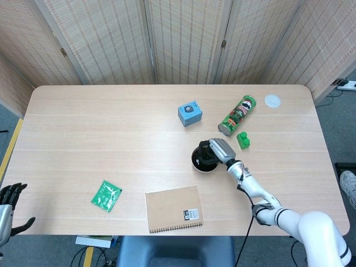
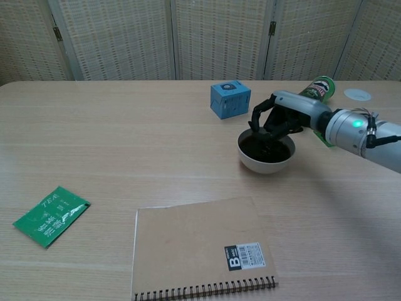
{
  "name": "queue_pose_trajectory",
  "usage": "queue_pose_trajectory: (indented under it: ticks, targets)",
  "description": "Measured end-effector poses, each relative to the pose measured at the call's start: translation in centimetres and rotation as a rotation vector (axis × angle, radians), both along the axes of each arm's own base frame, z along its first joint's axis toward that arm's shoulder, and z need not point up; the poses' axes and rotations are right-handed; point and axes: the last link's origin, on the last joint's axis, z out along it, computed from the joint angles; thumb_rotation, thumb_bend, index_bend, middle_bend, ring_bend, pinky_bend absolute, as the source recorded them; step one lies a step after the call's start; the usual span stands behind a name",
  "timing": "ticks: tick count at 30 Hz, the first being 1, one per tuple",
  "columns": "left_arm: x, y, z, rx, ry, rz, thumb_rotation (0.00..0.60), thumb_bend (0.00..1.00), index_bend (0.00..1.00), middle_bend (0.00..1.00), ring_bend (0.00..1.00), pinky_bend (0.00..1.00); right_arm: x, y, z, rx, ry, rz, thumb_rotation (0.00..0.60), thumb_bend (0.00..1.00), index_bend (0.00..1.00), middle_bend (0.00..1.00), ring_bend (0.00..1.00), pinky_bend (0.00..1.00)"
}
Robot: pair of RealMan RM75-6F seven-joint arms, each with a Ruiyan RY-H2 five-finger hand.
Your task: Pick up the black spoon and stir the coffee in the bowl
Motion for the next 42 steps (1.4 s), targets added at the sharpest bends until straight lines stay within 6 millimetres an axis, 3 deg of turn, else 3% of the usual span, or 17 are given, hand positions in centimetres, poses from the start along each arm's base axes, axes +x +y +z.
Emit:
queue_pose_trajectory:
  ticks: [7,16,25,33,42]
  targets:
    - [-0.1,-0.2,0.1,0.005,0.0,0.006,0.6,0.21,0.18,0.17,0.14,0.19,1.1,0.8,-1.1,0.032,-0.015,0.042,0.6,0.43,0.72,1.0,1.0,1.0]
    - [0.2,0.0,-0.2,-0.005,-0.002,-0.007,0.6,0.21,0.18,0.17,0.14,0.19,-0.9,2.2,0.1,0.044,0.002,0.044,0.6,0.43,0.72,1.0,1.0,1.0]
    - [0.3,0.0,-0.1,-0.002,-0.001,-0.006,0.6,0.21,0.18,0.17,0.14,0.19,-1.8,0.8,0.9,0.004,0.031,0.008,0.6,0.44,0.72,1.0,1.0,1.0]
    - [0.2,-0.1,0.2,0.004,0.001,0.0,0.6,0.21,0.18,0.17,0.14,0.19,-0.1,-0.9,0.0,-0.013,0.024,0.005,0.6,0.44,0.72,1.0,1.0,1.0]
    - [0.0,-0.2,0.2,0.006,0.0,0.003,0.6,0.21,0.18,0.17,0.14,0.19,1.0,0.0,-0.8,0.02,0.009,0.049,0.6,0.44,0.72,1.0,1.0,1.0]
